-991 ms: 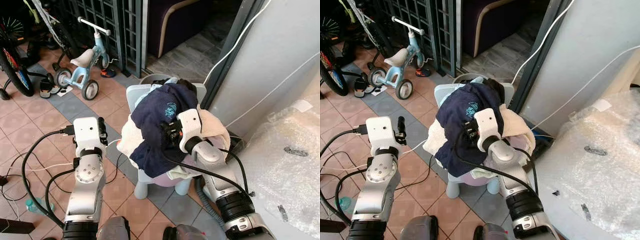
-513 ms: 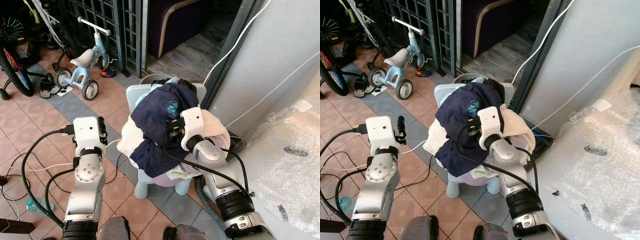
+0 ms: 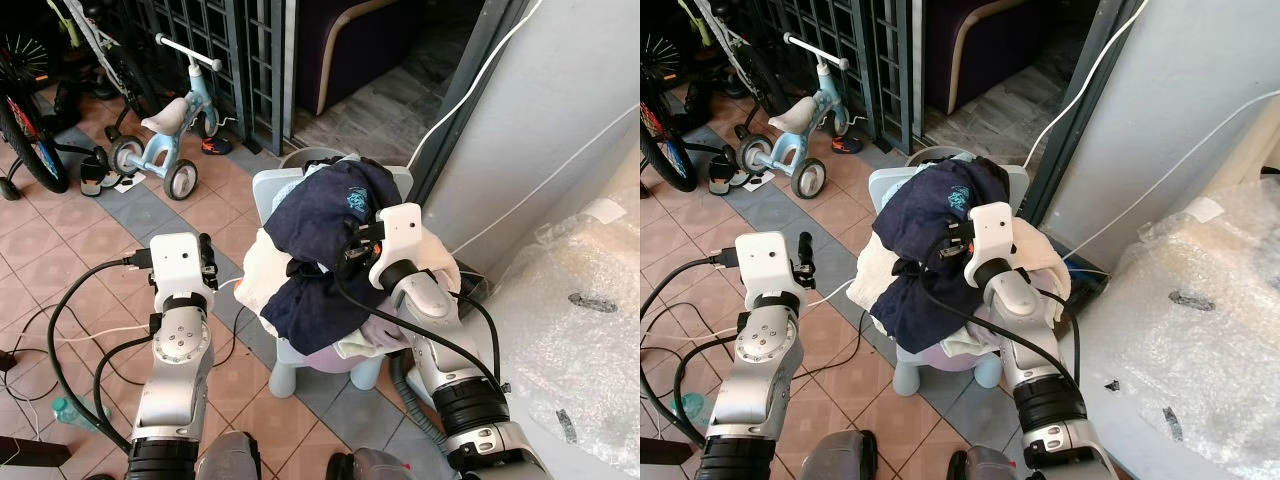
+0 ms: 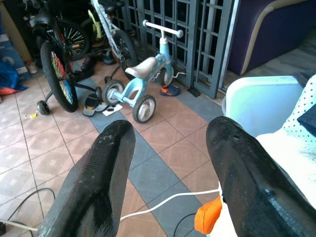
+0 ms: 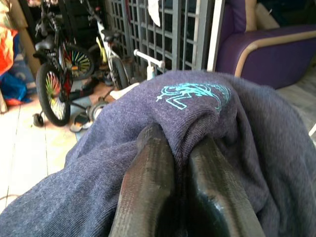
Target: Clothes washing
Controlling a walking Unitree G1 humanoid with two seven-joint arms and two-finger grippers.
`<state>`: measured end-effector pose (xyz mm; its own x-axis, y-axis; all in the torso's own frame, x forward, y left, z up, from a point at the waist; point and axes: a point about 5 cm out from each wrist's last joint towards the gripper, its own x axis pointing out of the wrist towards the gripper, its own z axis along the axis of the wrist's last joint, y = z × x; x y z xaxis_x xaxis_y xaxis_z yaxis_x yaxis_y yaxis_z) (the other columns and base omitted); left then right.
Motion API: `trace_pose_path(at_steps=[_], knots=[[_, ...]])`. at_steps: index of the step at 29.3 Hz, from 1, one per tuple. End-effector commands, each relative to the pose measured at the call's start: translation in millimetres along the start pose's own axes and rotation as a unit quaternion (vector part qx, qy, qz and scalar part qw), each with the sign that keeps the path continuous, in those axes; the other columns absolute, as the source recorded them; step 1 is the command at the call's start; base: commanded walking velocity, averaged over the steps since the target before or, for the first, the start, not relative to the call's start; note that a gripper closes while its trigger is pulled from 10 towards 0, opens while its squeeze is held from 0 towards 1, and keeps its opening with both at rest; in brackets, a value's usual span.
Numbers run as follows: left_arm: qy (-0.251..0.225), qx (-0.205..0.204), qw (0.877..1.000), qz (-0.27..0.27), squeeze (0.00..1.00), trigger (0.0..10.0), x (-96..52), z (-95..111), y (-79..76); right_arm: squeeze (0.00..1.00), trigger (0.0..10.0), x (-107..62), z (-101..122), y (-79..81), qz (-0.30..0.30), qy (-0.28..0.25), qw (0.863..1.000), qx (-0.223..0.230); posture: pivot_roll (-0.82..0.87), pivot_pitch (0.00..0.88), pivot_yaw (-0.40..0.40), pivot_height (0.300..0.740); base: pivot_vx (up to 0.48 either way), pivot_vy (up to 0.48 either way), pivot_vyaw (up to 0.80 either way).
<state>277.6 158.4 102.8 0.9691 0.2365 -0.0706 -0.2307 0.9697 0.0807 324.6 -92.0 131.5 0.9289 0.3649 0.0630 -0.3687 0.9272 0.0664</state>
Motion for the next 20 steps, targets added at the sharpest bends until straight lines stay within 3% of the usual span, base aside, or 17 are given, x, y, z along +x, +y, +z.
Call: trace_pose_path(at_steps=[1,5,8,11,16,20], knots=[[0.008,-0.001,1.000,-0.008,0.00,10.0,0.0,-2.4,-2.8,0.00,0.0,5.9,39.1,-2.5,0.004,-0.080,0.997,-0.005,0.05,0.081,-0.036,0.740,0.000,0.000,0.00],[0.009,-0.002,1.000,-0.012,0.00,10.0,-0.8,-3.0,-5.6,0.00,0.0,7.3,53.5,-0.3,0.029,-0.102,0.994,-0.012,0.05,0.080,-0.036,0.740,0.000,0.000,0.00],[0.009,-0.003,1.000,-0.014,0.00,10.0,-1.1,-2.6,-7.3,0.00,0.0,3.3,49.0,-2.8,0.045,-0.091,0.994,-0.032,0.05,0.082,-0.038,0.740,0.000,0.000,0.00],[0.012,-0.003,1.000,-0.015,0.00,10.0,-1.7,-3.6,-5.8,0.00,0.0,-15.2,28.5,-11.1,0.084,-0.040,0.995,-0.037,0.06,0.086,-0.038,0.740,0.000,0.000,0.00],[0.016,0.001,1.000,-0.014,0.00,10.0,-2.4,-5.7,-3.6,0.00,0.0,-27.7,19.4,-25.3,0.080,-0.012,0.995,-0.059,0.05,0.089,-0.036,0.740,0.000,0.000,0.00],[0.019,0.001,1.000,-0.022,0.00,10.0,-2.6,-6.1,-7.1,0.00,0.0,-35.1,-6.4,-43.8,0.061,0.087,0.985,-0.134,0.04,0.092,-0.029,0.740,0.000,0.000,0.00]])
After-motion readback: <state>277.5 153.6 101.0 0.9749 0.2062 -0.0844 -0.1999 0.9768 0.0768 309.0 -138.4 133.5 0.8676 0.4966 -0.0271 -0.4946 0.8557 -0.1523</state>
